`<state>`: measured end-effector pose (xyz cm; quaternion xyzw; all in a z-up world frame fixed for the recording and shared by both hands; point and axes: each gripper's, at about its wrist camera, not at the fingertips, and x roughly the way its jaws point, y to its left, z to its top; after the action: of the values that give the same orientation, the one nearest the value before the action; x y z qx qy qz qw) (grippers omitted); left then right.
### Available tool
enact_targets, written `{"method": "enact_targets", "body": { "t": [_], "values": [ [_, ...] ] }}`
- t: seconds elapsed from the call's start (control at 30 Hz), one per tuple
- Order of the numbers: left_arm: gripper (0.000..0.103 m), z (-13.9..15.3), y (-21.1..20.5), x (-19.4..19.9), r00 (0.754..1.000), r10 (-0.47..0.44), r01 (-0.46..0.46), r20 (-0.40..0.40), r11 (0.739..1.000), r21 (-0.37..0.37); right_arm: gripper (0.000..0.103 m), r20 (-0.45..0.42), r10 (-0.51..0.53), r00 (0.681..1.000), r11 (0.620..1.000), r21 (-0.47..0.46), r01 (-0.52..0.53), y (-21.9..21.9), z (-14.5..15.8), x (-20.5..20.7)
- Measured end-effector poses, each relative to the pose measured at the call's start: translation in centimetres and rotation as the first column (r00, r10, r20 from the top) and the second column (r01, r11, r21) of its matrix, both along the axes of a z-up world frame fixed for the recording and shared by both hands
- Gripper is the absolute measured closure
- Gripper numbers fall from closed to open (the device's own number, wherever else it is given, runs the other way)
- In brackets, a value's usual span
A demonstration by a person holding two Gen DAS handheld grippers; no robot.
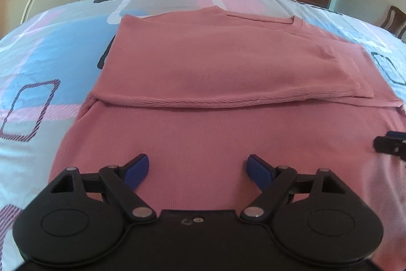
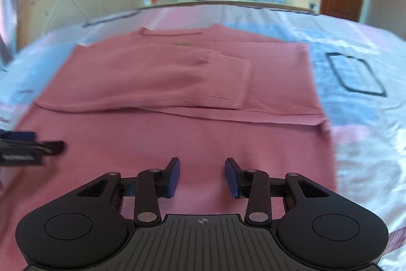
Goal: Fold small clothes
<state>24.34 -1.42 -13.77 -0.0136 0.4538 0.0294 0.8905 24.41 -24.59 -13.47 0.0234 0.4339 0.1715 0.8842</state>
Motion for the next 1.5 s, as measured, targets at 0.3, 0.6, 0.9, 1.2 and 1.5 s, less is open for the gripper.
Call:
{"method": "enact_targets", "body": {
  "t": [0.3, 0.6, 0.9, 1.2, 1.5],
  "values": [
    [0.02, 1.5, -2.2, -2.2, 0.999, -0.049, 0.05, 0.016, 0.998, -0.041, 0.064, -0.002, 0.09, 0.996, 0.994, 0.069, -0.089, 4.1, 1.3, -2.2],
    [0.018, -0.6, -1.3, -5.9, 0.995, -0.097, 0.097, -0.003, 0.995, 0.006, 0.064, 0.002, 0.106, 0.994, 0.992, -0.07, -0.106, 4.3, -0.7, -7.0],
    [0.02, 0.1, 1.5, -11.9, 0.998, -0.057, 0.057, 0.01, 0.998, 0.016, 0.064, -0.005, -0.024, 1.0, 0.988, -0.155, 0.023, 0.3, -0.3, -12.1],
    [0.019, 0.0, -0.2, -15.1, 0.993, -0.117, 0.117, -0.005, 0.993, -0.008, 0.064, -0.002, 0.04, 0.999, 0.993, -0.114, -0.04, 3.4, 0.6, -16.4],
    [0.016, 0.0, 0.9, -17.0, 0.994, -0.11, 0.11, 0.011, 0.994, 0.007, 0.064, 0.012, -0.057, 0.998, 0.986, -0.155, 0.059, -0.4, 0.4, -19.6]
  ]
}}
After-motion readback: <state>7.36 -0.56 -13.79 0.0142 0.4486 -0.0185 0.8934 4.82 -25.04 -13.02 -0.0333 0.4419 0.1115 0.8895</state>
